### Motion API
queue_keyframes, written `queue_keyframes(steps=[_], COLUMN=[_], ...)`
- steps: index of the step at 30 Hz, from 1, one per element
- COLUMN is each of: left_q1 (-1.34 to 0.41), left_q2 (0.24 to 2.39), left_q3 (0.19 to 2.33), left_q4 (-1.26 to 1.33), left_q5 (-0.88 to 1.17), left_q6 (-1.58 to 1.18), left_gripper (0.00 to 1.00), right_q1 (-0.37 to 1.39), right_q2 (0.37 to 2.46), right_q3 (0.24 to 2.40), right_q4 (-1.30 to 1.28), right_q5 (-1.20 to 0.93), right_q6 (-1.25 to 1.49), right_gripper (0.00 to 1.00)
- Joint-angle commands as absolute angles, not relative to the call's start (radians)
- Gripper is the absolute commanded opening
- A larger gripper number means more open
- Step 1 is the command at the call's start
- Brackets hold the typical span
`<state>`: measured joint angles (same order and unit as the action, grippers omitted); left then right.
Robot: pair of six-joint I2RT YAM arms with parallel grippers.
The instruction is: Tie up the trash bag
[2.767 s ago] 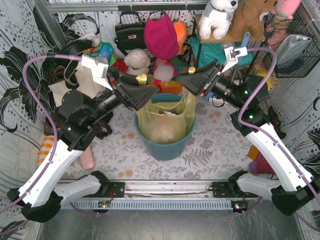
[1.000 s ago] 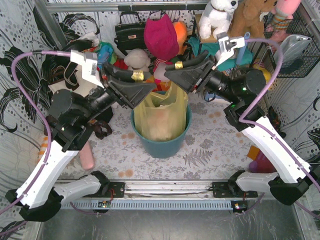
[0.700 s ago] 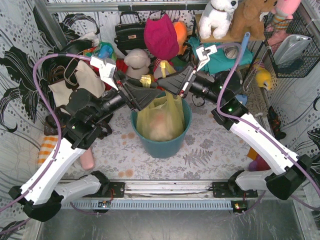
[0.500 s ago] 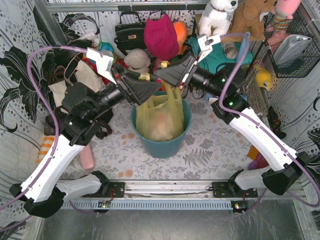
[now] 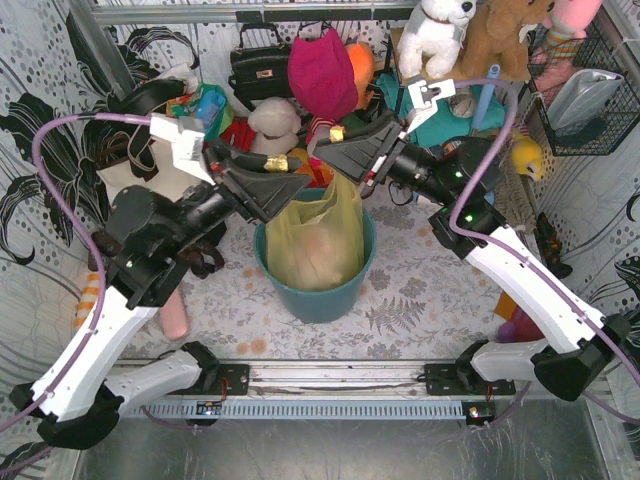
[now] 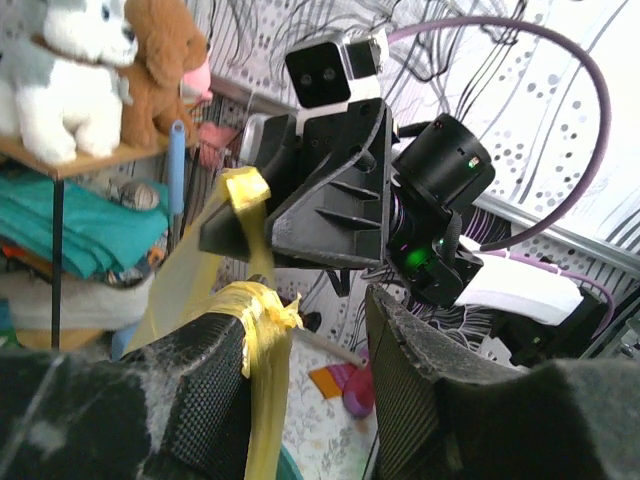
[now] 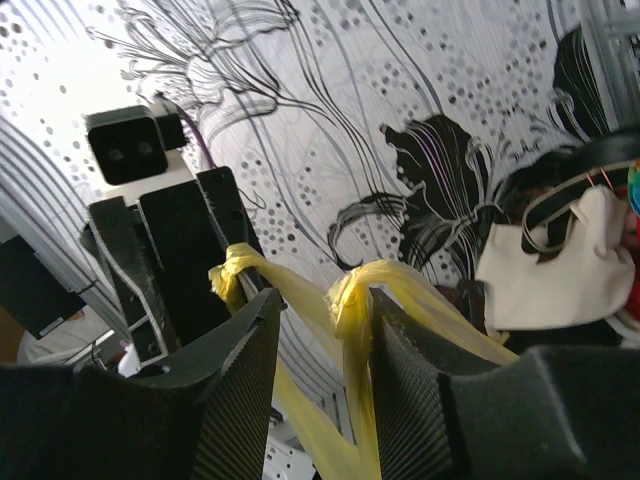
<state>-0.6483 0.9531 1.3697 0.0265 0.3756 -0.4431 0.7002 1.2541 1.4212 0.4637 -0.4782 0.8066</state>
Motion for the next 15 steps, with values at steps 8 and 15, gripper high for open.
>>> queue_keyframes(steps=[8,15], left_q1=[-0.651,-0.650], left_q2=[1.103,1.094], left_q3=[1.663,1.597], left_q4=[-0.004,0.078], left_q5=[0.422,0.444], left_q6=[-0.417,-0.458], left_gripper=[0.52,0.53], right_q1=[0.704,0.704], right_q2=[1.353,1.281], right_q3=[1.729,1.664], right_q4=[0.401,0.363], right_q5=[-0.474,-0.392], right_q6=[0.763,0.702], right_gripper=[0.37,0.36])
